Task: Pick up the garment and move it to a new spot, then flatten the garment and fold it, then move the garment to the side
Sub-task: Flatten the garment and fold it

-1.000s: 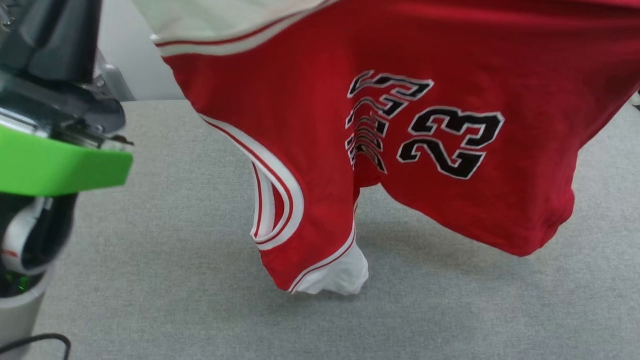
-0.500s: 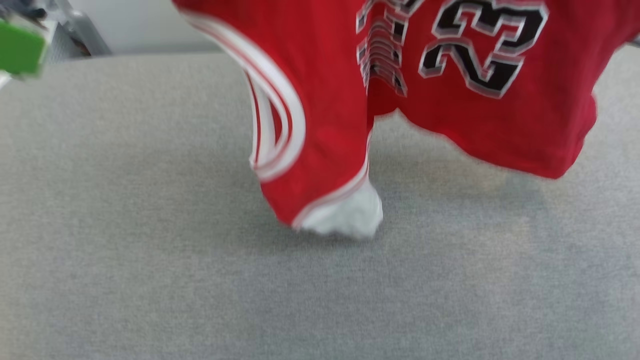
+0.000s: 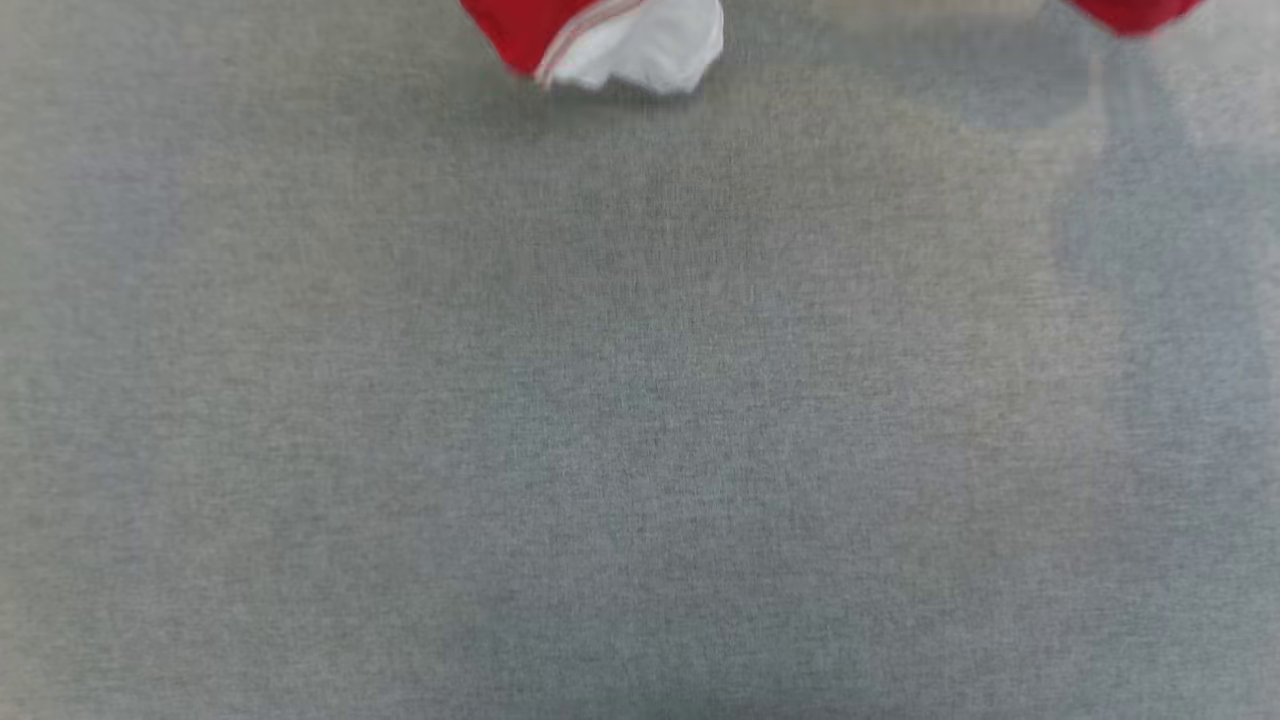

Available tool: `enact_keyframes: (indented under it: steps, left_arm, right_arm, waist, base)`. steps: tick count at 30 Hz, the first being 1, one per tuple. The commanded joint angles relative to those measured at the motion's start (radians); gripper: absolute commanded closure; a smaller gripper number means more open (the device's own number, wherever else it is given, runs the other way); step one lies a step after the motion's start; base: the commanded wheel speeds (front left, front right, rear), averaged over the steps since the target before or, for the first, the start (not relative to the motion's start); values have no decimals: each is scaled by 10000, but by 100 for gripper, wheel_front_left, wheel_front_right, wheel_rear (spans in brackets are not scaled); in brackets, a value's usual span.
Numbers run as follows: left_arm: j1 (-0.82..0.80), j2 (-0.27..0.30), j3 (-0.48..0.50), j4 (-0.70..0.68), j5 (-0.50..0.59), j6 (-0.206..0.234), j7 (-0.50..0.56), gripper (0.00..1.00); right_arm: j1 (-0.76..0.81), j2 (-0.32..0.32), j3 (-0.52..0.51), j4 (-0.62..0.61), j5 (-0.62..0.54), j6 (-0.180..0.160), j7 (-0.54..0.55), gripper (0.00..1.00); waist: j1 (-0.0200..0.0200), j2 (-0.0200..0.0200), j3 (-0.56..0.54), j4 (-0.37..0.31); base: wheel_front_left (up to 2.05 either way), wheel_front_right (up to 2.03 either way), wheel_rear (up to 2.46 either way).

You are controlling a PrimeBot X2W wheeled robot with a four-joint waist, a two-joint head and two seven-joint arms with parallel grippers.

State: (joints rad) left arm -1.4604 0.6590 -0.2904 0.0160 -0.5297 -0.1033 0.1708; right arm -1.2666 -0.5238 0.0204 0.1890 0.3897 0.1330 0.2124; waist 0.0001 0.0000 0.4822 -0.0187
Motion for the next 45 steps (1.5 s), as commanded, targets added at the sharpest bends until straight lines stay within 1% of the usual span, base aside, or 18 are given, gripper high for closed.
enact_keyframes:
  steps: [1,7,13,17,22,27,30,32,38,42,45]
  left_arm:
    - [-628,22,54,523,206,11,-213,100]
    - [-3230,-295,-659,3339,1043,-184,-1292,100]
    - [-5103,-792,-929,5445,1549,-193,-2627,100]
    - [-5938,-1067,-1030,6528,1858,-133,-3615,100]
    - [-6035,-1405,-1272,7466,1855,-193,-4118,100]
    - [-4969,-1815,-1398,7708,1409,-248,-4300,100]
    - [-3904,-1997,-1349,7318,1174,-259,-4318,100]
    - [-2983,-2132,-1227,6979,1004,-263,-4320,100]
    - [331,-2593,-1011,6067,607,-269,-4323,100]
    - [2421,-2841,-1188,5792,385,-271,-4324,100]
    - [3797,-2917,-1448,5671,153,-272,-4321,100]
  right_arm:
    - [-414,67,52,476,-212,-23,-181,100]
    - [-2560,815,279,2746,-1196,-23,-1355,100]
    - [-4188,1482,68,4616,-2239,-23,-2604,100]
    - [-4905,1816,-256,5484,-2716,-23,-3347,100]
    - [-5094,2122,-391,6318,-3079,-23,-3972,100]
    - [-4641,2237,-263,6941,-3127,-23,-4331,100]
    - [-4109,2239,-88,7167,-3140,-23,-4497,100]
    - [-3600,2288,9,7316,-3036,-23,-4582,100]
    - [-1671,2295,904,7468,-2462,-23,-4706,100]
    - [-320,2238,1399,7338,-1852,-23,-4730,100]
    - [636,2210,1829,7214,-1325,-23,-4735,100]
  waist:
    - [-1,0,1376,-128]
    - [-1,0,2181,-376]
    - [-1,0,2638,-443]
    - [-1,0,2825,-410]
    - [-1,0,2935,-301]
    - [-1,0,2835,-74]
    - [-1,0,2638,36]
    - [-1,0,2365,117]
    - [-1,0,1268,360]
    - [-1,0,452,527]
    - [-1,0,-96,617]
  base:
    - [0,0,0]
    - [0,0,0]
    - [0,0,0]
    - [0,0,0]
    - [0,0,0]
    - [0,0,0]
    - [0,0,0]
    - [0,0,0]
    - [0,0,0]
    - [0,0,0]
    - [0,0,0]
